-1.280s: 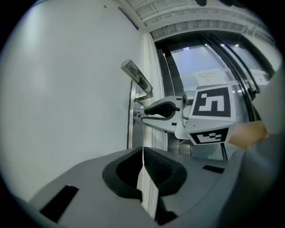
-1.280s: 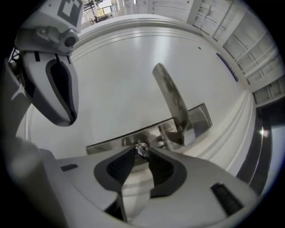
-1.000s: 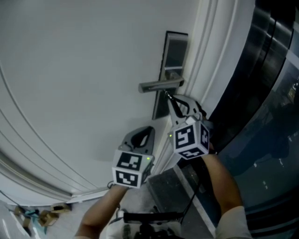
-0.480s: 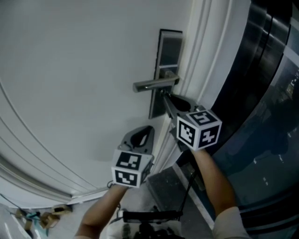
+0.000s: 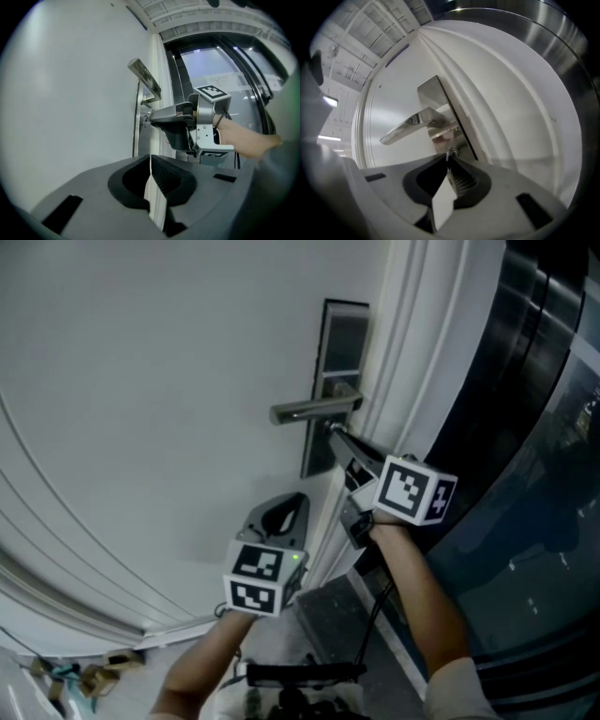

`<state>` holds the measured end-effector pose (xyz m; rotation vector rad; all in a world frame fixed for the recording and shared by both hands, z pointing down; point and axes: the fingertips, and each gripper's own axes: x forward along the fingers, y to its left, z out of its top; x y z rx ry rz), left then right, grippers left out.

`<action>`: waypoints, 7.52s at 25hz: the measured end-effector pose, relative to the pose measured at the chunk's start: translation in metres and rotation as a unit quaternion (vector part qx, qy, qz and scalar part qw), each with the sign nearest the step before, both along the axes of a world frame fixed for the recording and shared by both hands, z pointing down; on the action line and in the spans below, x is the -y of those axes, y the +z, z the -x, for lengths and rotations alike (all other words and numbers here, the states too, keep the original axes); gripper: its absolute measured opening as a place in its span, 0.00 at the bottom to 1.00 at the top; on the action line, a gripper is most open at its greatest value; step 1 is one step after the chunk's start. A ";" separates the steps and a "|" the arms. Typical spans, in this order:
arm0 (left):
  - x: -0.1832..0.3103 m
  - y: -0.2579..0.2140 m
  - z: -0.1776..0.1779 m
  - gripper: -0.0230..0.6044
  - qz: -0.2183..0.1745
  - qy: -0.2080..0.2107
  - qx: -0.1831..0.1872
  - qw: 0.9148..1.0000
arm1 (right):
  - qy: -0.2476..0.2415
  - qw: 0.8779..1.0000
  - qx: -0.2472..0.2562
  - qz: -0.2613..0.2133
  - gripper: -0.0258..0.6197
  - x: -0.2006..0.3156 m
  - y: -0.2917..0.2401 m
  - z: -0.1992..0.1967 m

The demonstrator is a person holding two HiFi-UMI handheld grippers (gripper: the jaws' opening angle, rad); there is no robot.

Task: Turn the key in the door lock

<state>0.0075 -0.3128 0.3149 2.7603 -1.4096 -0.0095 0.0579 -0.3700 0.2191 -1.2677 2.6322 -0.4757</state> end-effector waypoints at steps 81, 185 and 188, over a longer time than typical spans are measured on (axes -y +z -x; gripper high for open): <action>0.001 0.003 0.008 0.07 0.003 -0.007 -0.004 1.000 | 0.099 0.847 -0.477 -0.212 0.23 -0.007 0.000 0.015; -0.259 0.067 0.097 0.07 0.021 -0.166 0.037 0.985 | -0.072 0.978 -0.130 -0.146 0.05 -0.324 0.131 0.118; -0.274 0.069 0.101 0.07 0.018 -0.169 0.034 0.985 | -0.074 0.977 -0.135 -0.149 0.05 -0.338 0.133 0.124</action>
